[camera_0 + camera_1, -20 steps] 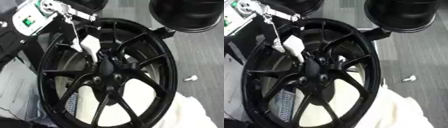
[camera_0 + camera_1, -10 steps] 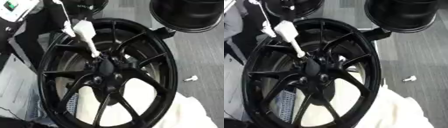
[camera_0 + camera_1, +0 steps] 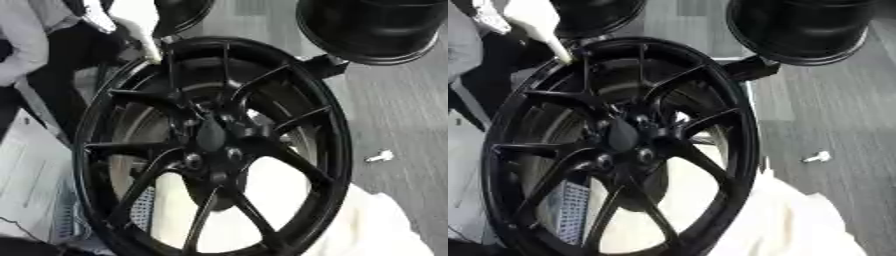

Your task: Pull the pin out of the wheel hub.

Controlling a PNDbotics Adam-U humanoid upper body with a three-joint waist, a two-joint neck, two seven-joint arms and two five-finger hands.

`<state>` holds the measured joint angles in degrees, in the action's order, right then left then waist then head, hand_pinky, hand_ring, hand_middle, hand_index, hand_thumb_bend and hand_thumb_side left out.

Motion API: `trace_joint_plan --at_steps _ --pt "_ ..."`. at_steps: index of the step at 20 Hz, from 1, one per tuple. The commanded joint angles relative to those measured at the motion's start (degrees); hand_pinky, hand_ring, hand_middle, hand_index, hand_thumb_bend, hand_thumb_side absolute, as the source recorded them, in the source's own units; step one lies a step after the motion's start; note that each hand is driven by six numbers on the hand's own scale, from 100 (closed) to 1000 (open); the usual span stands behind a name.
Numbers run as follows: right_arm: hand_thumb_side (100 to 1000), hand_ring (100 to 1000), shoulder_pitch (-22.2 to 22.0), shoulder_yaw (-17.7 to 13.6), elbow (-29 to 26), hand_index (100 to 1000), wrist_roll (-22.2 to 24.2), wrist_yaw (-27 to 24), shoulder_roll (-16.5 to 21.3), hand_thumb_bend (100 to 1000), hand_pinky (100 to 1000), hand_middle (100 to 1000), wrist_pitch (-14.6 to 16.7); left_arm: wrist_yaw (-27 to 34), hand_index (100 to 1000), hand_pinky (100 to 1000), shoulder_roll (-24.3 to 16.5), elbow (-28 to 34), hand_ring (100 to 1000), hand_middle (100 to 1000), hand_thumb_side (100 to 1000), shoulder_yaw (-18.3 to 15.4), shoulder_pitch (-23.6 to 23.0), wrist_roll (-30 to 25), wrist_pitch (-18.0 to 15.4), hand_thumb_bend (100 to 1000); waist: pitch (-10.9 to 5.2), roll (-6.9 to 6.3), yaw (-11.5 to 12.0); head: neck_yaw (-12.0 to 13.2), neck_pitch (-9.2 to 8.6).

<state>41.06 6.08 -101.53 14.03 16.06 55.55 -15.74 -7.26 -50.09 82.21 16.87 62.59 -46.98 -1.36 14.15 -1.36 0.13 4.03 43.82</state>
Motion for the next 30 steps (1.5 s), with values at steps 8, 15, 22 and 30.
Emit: trace_joint_plan --at_steps 8,15,22,30 --pt "616 817 -0.7 -2.1 -0.4 798 -1.3 0.4 3.7 100 879 736 -0.1 -2.3 611 706 -11.9 -11.2 594 446 100 -16.1 -6.9 9.3 1.2 562 -1.53 -0.31 1.2 -2.5 0.3" --pt "617 817 -0.5 -2.4 -0.5 798 -1.6 0.1 3.6 100 879 735 -0.2 -1.2 878 833 -14.7 -14.4 845 797 256 -19.3 -14.9 15.9 -1.7 654 -1.2 0.07 1.0 -3.0 -0.36" --pt "619 817 -0.3 -2.6 -0.6 797 -2.0 -0.1 3.3 100 878 734 -0.2 1.5 861 811 -14.7 -15.0 807 753 292 -20.2 -16.9 18.6 -2.7 621 -0.89 0.16 1.0 -2.6 -0.96" --pt "609 817 -0.1 -2.6 -0.8 796 -2.6 -0.2 3.2 100 878 734 -0.2 5.7 831 782 -15.0 -12.9 764 691 278 -21.4 -18.8 26.8 -1.4 561 -0.76 0.08 1.2 -3.0 -0.49"
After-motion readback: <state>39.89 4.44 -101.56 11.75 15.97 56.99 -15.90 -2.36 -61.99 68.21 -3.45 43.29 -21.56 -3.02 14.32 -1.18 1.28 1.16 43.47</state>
